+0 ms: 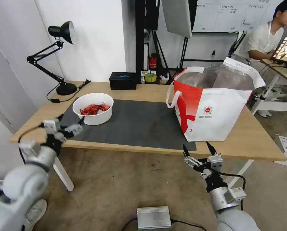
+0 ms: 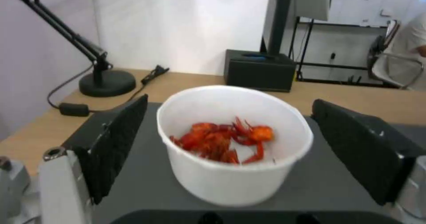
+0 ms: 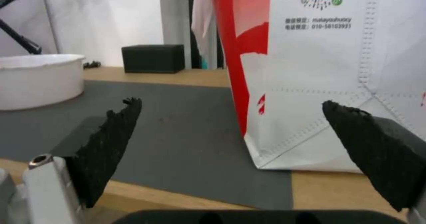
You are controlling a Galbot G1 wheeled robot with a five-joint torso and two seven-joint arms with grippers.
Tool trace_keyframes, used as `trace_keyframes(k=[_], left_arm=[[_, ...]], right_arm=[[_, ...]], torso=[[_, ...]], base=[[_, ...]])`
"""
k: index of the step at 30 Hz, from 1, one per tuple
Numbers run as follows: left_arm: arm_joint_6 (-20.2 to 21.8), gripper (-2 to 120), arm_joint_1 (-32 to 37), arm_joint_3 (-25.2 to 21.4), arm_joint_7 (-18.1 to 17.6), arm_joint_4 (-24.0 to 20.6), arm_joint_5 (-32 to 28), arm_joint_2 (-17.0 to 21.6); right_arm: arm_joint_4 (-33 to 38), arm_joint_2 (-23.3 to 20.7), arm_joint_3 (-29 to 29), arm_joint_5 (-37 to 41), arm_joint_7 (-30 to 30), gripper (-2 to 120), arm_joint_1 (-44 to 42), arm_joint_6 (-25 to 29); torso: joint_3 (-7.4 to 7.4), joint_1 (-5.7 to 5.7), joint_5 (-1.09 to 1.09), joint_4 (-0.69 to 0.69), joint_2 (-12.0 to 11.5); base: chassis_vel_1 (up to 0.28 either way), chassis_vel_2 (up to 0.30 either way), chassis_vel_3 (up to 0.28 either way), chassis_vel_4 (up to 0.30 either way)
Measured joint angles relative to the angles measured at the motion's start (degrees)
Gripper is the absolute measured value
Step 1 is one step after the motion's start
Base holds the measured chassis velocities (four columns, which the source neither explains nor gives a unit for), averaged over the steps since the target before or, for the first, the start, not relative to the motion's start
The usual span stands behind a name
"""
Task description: Pick up the trash from the table and place it into the takeout bag.
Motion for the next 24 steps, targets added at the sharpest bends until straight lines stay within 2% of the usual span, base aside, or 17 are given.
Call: trace_keyframes(k=[2, 6, 8, 10, 11, 13, 14, 16, 22, 24], left_arm=[[2.42, 100, -6.19, 3.19, -0.92, 3.31, -6.36, 2.68], [5.67, 100, -11.59, 6.54, -1.55, 6.43, -11.19, 4.54], [10.75, 100, -16.89, 9.58, -2.56, 10.3, -15.63, 5.9], [15.03, 100, -17.97, 9.62, -3.31, 12.56, -19.13, 7.38], [15.03, 100, -17.97, 9.62, -3.31, 12.56, -19.13, 7.38], [18.67, 100, -18.44, 9.06, -3.62, 14.65, -22.1, 8.82], [18.67, 100, -18.44, 9.06, -3.62, 14.65, -22.1, 8.82], [22.32, 100, -22.03, 11.25, -3.63, 17.71, -25.07, 9.03], [24.14, 100, -31.38, 19.27, -3.74, 24.13, -30.17, 7.05], [24.16, 100, -32.73, 20.33, -3.81, 25.18, -30.96, 6.27]], right_arm=[[0.01, 0.0, 0.0, 0.01, 0.0, 100, 0.0, -0.01], [0.01, -0.01, 0.0, 0.02, -0.02, 100, 0.0, -0.02], [0.02, 0.0, 0.01, 0.03, -0.02, 100, 0.0, -0.02], [0.02, -0.01, 0.0, 0.04, -0.04, 100, 0.0, -0.02], [0.02, -0.01, 0.0, 0.04, -0.04, 100, 0.0, -0.02], [0.04, -0.01, 0.01, 0.04, -0.03, 100, 0.01, -0.02], [0.04, -0.01, 0.01, 0.04, -0.03, 100, 0.01, -0.02], [0.05, -0.01, 0.0, 0.04, -0.05, 100, 0.01, -0.02], [0.06, -0.01, 0.0, 0.04, -0.05, 100, 0.02, -0.02], [0.06, -0.01, 0.0, 0.05, -0.05, 100, 0.01, -0.02]], torso=[[0.0, 0.0, 0.02, -0.01, 0.0], [0.0, 0.0, -0.01, 0.0, 0.0], [0.0, 0.0, 0.01, -0.02, 0.0], [0.0, 0.0, -0.01, -0.02, 0.0], [0.0, 0.0, -0.01, -0.02, 0.0], [0.0, -0.01, 0.01, 0.04, 0.0], [0.0, -0.01, 0.01, 0.04, 0.0], [-0.01, -0.01, -0.01, 0.04, 0.0], [0.0, 0.0, 0.01, -0.02, 0.0], [0.0, 0.0, 0.0, -0.01, 0.0]], base=[[0.0, 0.0, 0.0, 0.0], [0.0, 0.0, 0.0, 0.0], [0.0, 0.0, 0.0, 0.0], [0.0, 0.0, 0.0, 0.0], [0.0, 0.0, 0.0, 0.0], [0.0, 0.0, 0.0, 0.0], [0.0, 0.0, 0.0, 0.0], [0.0, 0.0, 0.0, 0.0], [0.0, 0.0, 0.0, 0.0], [0.0, 0.0, 0.0, 0.0]])
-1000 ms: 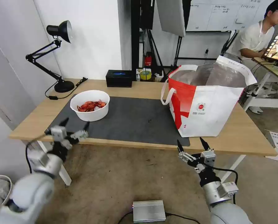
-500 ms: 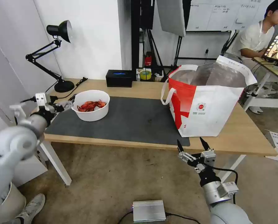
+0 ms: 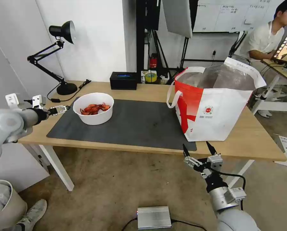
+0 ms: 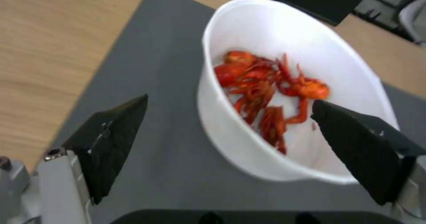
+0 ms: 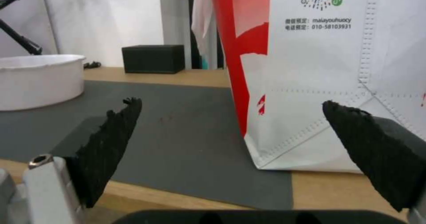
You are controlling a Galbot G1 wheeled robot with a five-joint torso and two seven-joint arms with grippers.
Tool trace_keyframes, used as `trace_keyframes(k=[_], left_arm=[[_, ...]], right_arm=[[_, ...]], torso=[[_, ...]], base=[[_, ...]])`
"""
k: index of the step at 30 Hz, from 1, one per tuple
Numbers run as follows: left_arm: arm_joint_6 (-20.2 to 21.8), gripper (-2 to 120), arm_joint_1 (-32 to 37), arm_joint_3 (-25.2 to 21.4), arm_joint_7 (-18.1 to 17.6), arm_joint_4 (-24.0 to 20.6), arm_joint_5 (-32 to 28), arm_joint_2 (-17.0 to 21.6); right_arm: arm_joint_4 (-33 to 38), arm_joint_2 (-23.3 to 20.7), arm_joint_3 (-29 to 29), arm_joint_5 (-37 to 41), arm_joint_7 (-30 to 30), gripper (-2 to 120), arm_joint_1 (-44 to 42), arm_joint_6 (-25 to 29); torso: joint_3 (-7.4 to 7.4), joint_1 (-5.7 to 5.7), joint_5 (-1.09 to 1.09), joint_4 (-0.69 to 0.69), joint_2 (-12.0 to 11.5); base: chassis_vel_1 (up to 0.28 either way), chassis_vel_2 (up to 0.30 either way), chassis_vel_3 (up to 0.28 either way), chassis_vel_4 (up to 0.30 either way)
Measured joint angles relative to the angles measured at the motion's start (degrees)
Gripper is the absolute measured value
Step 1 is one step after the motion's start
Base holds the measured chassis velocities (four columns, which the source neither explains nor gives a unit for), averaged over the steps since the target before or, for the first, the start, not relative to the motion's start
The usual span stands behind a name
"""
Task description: Pick up the trash from the table and place it into the takeout bag.
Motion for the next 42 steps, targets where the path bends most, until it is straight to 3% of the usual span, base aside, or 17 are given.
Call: trace_keyframes(k=[14, 27, 38, 42], left_arm=[[0.48, 100, -9.83, 8.56, -0.99, 7.51, -1.09, -4.57], [2.25, 100, -17.79, 18.11, -2.91, 15.89, 2.13, -8.49], [3.94, 100, -20.54, 22.03, -5.12, 18.8, 3.14, -9.79], [4.34, 93, -21.31, 22.91, -5.91, 19.16, 3.13, -10.03]], right_arm=[[0.0, 0.0, 0.0, 0.0, 0.0, 100, 0.0, 0.0], [0.0, 0.0, 0.0, 0.0, 0.0, 100, 0.0, 0.0], [0.0, 0.0, 0.0, 0.0, 0.0, 100, 0.0, 0.0], [0.0, 0.0, 0.0, 0.0, 0.0, 100, 0.0, -0.01]], torso=[[0.0, 0.0, 0.01, 0.0, 0.0], [0.0, 0.0, 0.01, 0.0, 0.0], [0.0, 0.0, 0.01, 0.01, 0.0], [0.0, -0.01, 0.01, 0.01, 0.0]], base=[[0.0, 0.0, 0.0, 0.0], [0.0, 0.0, 0.0, 0.0], [0.0, 0.0, 0.0, 0.0], [0.0, 0.0, 0.0, 0.0]])
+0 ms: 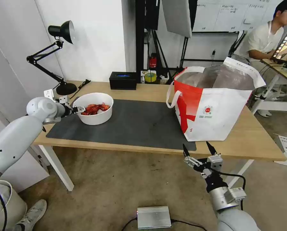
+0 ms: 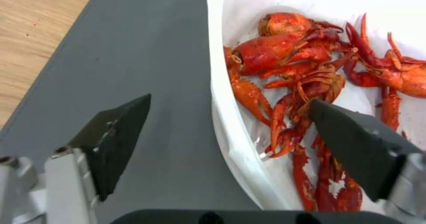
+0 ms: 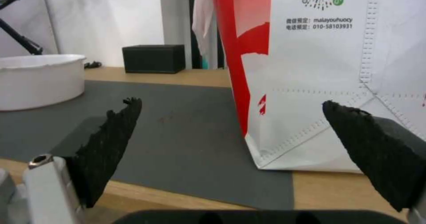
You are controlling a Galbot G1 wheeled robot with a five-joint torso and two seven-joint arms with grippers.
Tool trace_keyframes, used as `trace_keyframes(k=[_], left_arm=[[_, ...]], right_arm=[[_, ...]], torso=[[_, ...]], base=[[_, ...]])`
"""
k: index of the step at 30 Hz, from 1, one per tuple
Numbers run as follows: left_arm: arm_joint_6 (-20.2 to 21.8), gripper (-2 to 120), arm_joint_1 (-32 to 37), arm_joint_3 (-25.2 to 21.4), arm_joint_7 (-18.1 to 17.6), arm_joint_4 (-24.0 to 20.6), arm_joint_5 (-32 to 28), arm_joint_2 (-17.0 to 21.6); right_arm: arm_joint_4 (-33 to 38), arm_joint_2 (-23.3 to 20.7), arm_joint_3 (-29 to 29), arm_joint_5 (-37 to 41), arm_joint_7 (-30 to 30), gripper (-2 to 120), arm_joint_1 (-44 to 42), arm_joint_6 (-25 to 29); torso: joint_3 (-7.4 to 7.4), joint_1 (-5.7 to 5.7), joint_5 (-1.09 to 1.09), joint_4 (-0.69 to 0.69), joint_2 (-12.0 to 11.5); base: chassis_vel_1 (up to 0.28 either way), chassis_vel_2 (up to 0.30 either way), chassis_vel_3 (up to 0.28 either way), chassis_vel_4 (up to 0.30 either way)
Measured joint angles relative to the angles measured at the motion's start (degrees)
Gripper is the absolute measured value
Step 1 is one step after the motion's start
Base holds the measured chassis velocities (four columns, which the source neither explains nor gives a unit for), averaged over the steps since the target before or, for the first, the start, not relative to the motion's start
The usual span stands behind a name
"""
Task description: Pick up the trash from the table and place it into the takeout bag.
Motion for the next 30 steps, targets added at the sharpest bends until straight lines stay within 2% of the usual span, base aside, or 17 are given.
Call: trace_keyframes(k=[6, 7, 11, 15, 18, 19, 22, 23, 25, 30], left_arm=[[0.1, 68, -0.32, 0.45, -0.69, -0.39, -0.15, -0.01], [0.1, 68, -0.32, 0.45, -0.69, -0.39, -0.15, -0.01], [0.1, 49, -0.34, 0.49, -1.11, -0.97, -0.17, 0.1], [0.05, 39, -0.33, 0.52, -1.29, -1.45, -0.19, 0.18], [-0.13, 24, -0.26, 0.71, -1.42, -2.04, -0.16, 0.41], [-0.13, 24, -0.26, 0.71, -1.42, -2.04, -0.16, 0.41], [-0.3, 9, 0.01, 0.93, -1.06, -2.53, -0.08, 0.91], [-0.3, 9, 0.01, 0.93, -1.06, -2.53, -0.08, 0.91], [-0.36, 0, 0.14, 0.98, -0.96, -2.64, -0.07, 1.08], [-0.91, 0, 0.48, 0.58, -1.03, -3.12, -0.11, 1.22]], right_arm=[[0.0, 0.0, 0.0, 0.0, 0.0, 100, 0.0, 0.0], [0.0, 0.0, 0.0, 0.0, 0.0, 100, 0.0, 0.0], [0.0, 0.0, 0.0, 0.0, 0.0, 100, 0.0, 0.0], [0.0, 0.0, 0.0, 0.0, 0.0, 100, 0.0, 0.01], [0.0, 0.0, 0.0, 0.0, 0.0, 100, 0.0, 0.0], [0.0, 0.0, 0.0, 0.0, 0.0, 100, 0.0, 0.0], [0.0, 0.0, 0.0, 0.0, 0.0, 100, 0.0, 0.0], [0.0, 0.0, 0.0, 0.0, 0.0, 100, 0.0, 0.0], [0.0, 0.0, 0.0, 0.0, 0.0, 100, 0.0, 0.0], [0.0, 0.0, 0.0, 0.0, 0.0, 100, 0.0, 0.0]], torso=[[0.0, 0.0, 0.0, 0.0, 0.0], [0.0, 0.0, 0.0, 0.0, 0.0], [-0.01, 0.0, 0.0, 0.0, 0.0], [-0.01, 0.0, 0.0, 0.0, 0.0], [-0.01, 0.0, 0.0, 0.0, 0.0], [-0.01, 0.0, 0.0, 0.0, 0.0], [-0.01, 0.0, 0.0, 0.0, 0.0], [-0.01, 0.0, 0.0, 0.0, 0.0], [-0.01, 0.0, 0.0, 0.0, 0.0], [0.0, 0.0, 0.0, 0.0, 0.0]], base=[[0.0, 0.0, 0.0, 0.0], [0.0, 0.0, 0.0, 0.0], [0.0, 0.0, 0.0, 0.0], [0.0, 0.0, 0.0, 0.0], [0.0, 0.0, 0.0, 0.0], [0.0, 0.0, 0.0, 0.0], [0.0, 0.0, 0.0, 0.0], [0.0, 0.0, 0.0, 0.0], [0.0, 0.0, 0.0, 0.0], [0.0, 0.0, 0.0, 0.0]])
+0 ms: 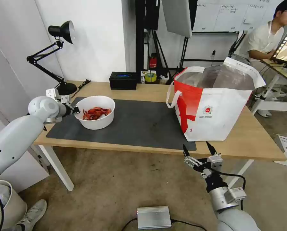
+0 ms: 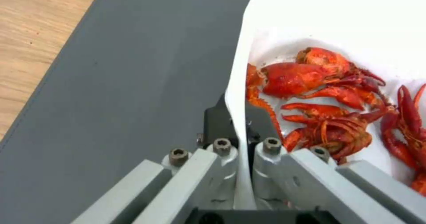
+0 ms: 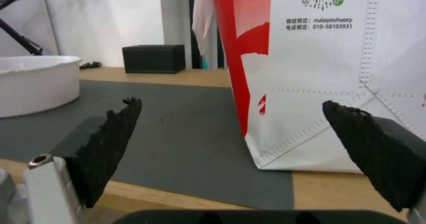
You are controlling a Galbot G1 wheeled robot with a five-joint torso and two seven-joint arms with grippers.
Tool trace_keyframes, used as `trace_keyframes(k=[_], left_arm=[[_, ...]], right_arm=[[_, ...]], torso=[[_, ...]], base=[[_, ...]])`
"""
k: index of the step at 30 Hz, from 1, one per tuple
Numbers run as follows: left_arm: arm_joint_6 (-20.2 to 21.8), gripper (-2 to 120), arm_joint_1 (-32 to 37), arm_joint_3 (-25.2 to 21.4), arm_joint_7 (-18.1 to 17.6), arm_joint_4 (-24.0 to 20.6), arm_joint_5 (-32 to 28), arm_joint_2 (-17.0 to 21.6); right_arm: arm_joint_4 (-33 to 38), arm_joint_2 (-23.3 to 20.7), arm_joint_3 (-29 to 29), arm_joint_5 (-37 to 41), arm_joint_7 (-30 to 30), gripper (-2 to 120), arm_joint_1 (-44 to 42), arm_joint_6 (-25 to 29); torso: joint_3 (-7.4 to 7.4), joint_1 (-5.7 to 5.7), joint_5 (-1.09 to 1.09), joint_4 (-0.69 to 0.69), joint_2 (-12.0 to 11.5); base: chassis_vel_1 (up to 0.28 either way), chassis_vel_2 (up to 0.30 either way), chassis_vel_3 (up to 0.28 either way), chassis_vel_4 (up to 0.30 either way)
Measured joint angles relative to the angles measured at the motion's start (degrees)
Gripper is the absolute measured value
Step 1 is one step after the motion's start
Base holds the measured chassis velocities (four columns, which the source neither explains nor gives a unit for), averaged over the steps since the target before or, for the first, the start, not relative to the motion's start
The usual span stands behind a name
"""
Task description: Pick up the trash from the table and place it into the takeout bag.
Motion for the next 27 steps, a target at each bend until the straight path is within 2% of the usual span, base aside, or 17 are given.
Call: trace_keyframes(k=[5, 12, 17, 19, 22, 24, 27], left_arm=[[-0.85, 0, 0.02, -0.71, -0.15, -0.9, -0.21, 0.01], [-2.44, 0, -2.8, -1.13, -1.14, -5.14, -3.99, 0.5], [-2.86, 0, -7.5, 0.5, -1.79, -8.48, -7.5, 1.78], [-3.14, 0, -11.19, 1.74, -2.9, -10.03, -9.6, 1.94], [-3.73, 0, -13.0, 2.57, -3.92, -10.89, -10.43, 1.93], [-4.65, 0, -17.15, 4.77, -5.98, -12.73, -12.38, 1.4], [-5.15, 0, -20.52, 6.51, -6.8, -13.12, -13.58, -0.01]], right_arm=[[0.0, 0.0, 0.0, 0.0, 0.0, 100, 0.0, 0.0], [0.0, 0.0, 0.01, 0.0, 0.0, 100, 0.0, 0.0], [0.0, 0.0, 0.0, 0.0, 0.0, 100, 0.0, 0.0], [0.0, 0.0, 0.01, 0.0, 0.0, 100, 0.0, 0.0], [0.0, 0.0, 0.01, 0.0, 0.01, 100, 0.0, 0.0], [0.0, 0.0, 0.0, 0.0, 0.0, 100, 0.0, 0.0], [0.0, 0.0, 0.0, 0.0, 0.0, 100, 0.0, 0.0]], torso=[[0.0, 0.0, -0.01, 0.01, 0.0], [0.0, 0.0, 0.0, 0.0, 0.0], [0.01, 0.0, 0.0, 0.01, 0.0], [0.0, 0.0, 0.01, 0.0, 0.0], [0.0, 0.0, 0.01, 0.0, 0.0], [0.0, 0.0, 0.01, 0.01, 0.0], [0.0, 0.0, 0.03, 0.01, 0.0]], base=[[0.0, 0.0, 0.0, 0.0], [0.0, 0.0, 0.0, 0.0], [0.0, 0.0, 0.0, 0.0], [0.0, 0.0, 0.0, 0.0], [0.0, 0.0, 0.0, 0.0], [0.0, 0.0, 0.0, 0.0], [0.0, 0.0, 0.0, 0.0]])
